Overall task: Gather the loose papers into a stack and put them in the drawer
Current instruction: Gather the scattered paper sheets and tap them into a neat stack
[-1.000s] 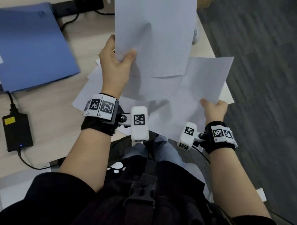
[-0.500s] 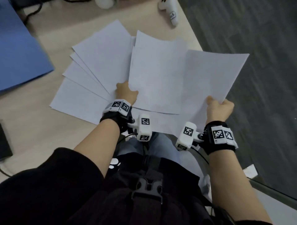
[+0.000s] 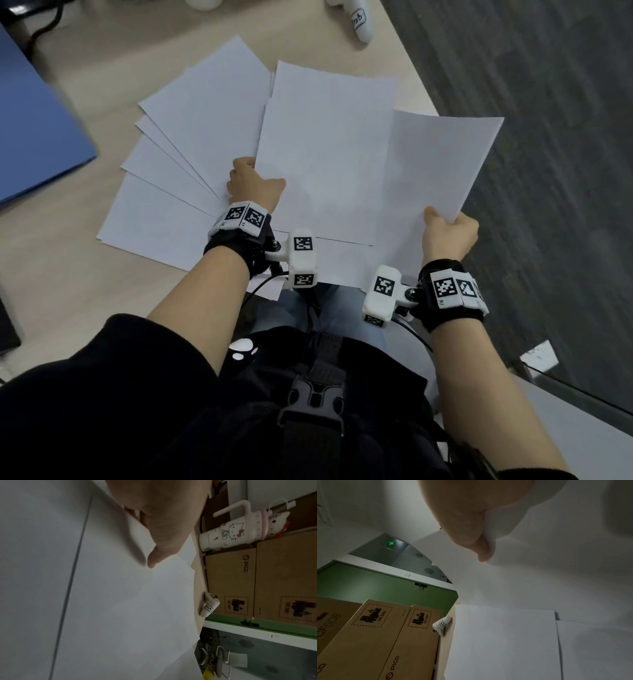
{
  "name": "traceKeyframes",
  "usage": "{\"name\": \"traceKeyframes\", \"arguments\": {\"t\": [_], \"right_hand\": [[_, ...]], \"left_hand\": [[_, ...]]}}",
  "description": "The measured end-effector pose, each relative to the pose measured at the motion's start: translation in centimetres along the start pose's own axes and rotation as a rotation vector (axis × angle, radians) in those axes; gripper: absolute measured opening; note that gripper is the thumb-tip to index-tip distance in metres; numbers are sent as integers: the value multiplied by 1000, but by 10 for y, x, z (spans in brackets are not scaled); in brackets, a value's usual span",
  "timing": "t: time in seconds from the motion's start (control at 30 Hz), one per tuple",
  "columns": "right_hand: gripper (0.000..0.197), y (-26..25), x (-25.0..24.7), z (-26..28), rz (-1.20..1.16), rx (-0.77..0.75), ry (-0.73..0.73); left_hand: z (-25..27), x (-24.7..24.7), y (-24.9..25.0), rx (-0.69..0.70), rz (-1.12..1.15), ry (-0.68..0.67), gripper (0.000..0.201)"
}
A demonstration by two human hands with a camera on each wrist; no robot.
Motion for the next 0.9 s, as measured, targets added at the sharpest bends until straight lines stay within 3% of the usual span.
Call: {"name": "traceKeyframes", "arguments": {"t": [0.07,0.2,0.3,0.4,0.43,0.53,0.73,0.9], "right_hand": [[15,-2,2,-1,2,-2,-7],[16,-7,3,-3,19,-16,-17],[16,-10,3,-4,18,-27,-25],[16,-14,4,-4,17,-41,-30],[16,-16,5,-3,15,-49,-32],[15,-25,7,-1,8,-80,-37],[17,-57,8,9,-60,-180,-28],[19,-96,20,30,-155,-336,-191]], "left_hand": [[-1,0,1,-36,49,-15,63],[-2,3,8,0,130,-46,10],[-2,7,13,6,184,-106,23],[1,4,19,68,184,-134,5],[2,0,20,88,179,-119,9],[1,-20,20,155,179,5,24],[5,-97,17,196,264,457,23],[8,-142,21,245,419,621,27]]}}
Point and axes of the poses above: each hand's wrist, its own z-axis away from the middle knuckle, its own x-axis out of the palm, y = z × x, the point moved 6 cm from there along -z, towards the middle knuckle, and after that the axes turned 5 degrees about y, right-handed, at the moved point
